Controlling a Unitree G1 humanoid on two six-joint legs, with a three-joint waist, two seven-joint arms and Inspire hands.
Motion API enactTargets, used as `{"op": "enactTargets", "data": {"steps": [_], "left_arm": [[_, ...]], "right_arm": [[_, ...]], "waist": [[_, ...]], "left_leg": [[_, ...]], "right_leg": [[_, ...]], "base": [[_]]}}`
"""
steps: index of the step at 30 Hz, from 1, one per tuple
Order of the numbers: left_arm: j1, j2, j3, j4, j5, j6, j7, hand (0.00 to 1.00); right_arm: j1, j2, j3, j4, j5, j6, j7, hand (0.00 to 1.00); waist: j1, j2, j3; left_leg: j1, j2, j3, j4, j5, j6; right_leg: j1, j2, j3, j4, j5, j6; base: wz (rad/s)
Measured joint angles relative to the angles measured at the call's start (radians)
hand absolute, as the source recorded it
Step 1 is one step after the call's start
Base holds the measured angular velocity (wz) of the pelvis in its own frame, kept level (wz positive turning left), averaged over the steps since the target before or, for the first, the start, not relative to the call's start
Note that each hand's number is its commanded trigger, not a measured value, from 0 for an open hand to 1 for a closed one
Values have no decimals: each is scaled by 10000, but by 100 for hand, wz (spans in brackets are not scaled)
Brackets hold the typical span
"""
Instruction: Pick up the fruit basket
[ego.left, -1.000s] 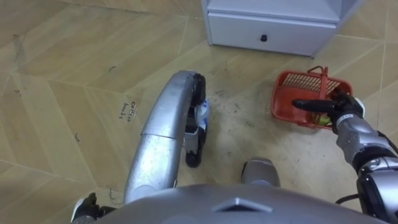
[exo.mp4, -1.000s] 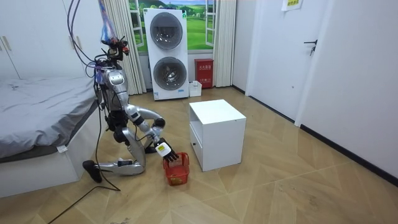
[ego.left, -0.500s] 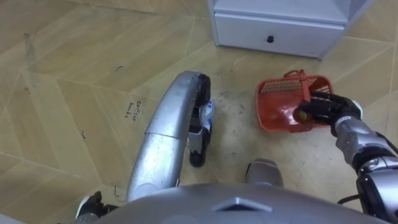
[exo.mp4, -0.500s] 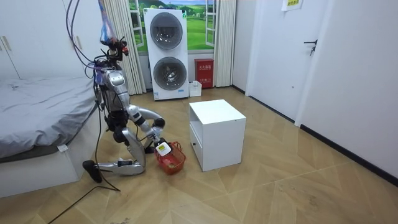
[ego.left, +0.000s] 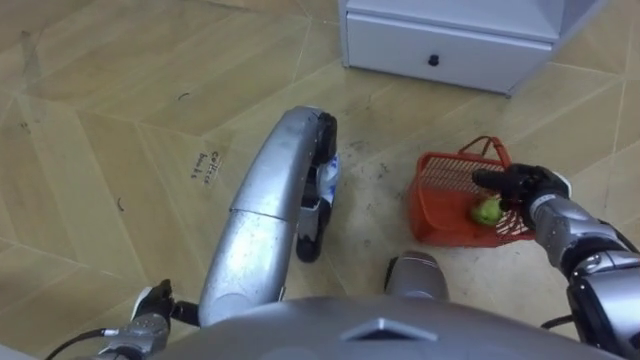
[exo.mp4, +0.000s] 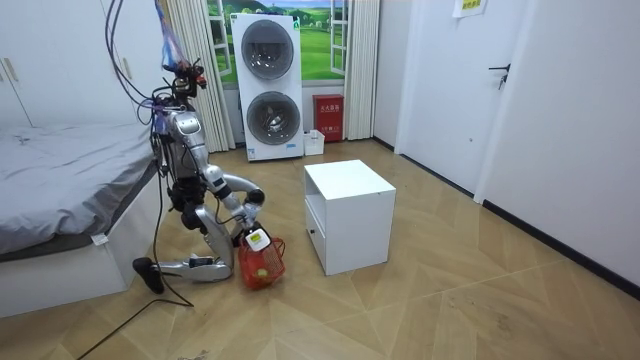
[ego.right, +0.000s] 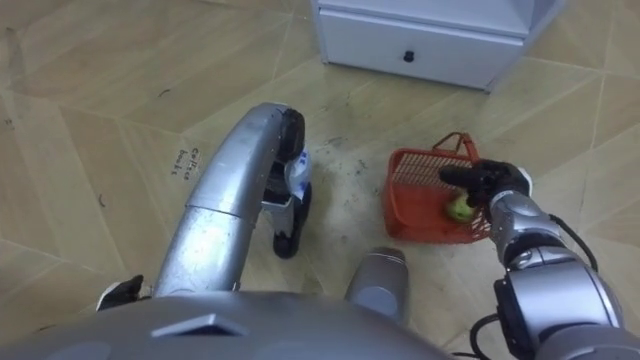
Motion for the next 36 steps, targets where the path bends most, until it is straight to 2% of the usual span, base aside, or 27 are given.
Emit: {"op": "enactTargets", "data": {"steps": [7,18,26,32,33,36], "left_arm": [[-152,-70,23,47,2,0,-1,0],[-591,-94,46,399,-10,-15,14,0],[-713,-89,105,427,-14,-108,37,0],[-915,-73,254,317,13,-104,43,0],[-993,-75,289,309,38,-105,53,0],[-1208,-70,544,273,114,-105,136,0]], "right_arm": [[2,180,1,198,3,6,-3,100],[0,455,6,169,-16,-5,-63,100],[-78,456,9,-49,-74,-11,-127,100],[-203,440,-4,-806,-847,-4,-346,100],[-307,441,-3,-919,-883,-5,-362,100],[-351,443,-67,-1592,-1202,-5,-469,100]], "waist": [[-249,-115,8],[-279,-183,4],[-267,-190,8],[-268,-135,3],[-265,-81,26],[-328,-82,47]], "left_leg": [[20,10,3,7,4,6],[28,22,-1,32,23,29],[17,12,-10,68,21,34],[2,-6,-228,218,17,34],[-3,-9,-337,296,12,30],[10,-236,-454,391,-29,52]], "right_leg": [[4,-2,70,9,-20,-38],[30,12,17,42,-20,-35],[50,23,19,46,-22,-39],[194,247,-25,37,-57,-110],[253,340,-59,44,-66,-131],[428,329,-113,-3,-71,-154]], "base": [[0],[0],[0],[0],[0],[2]]}}
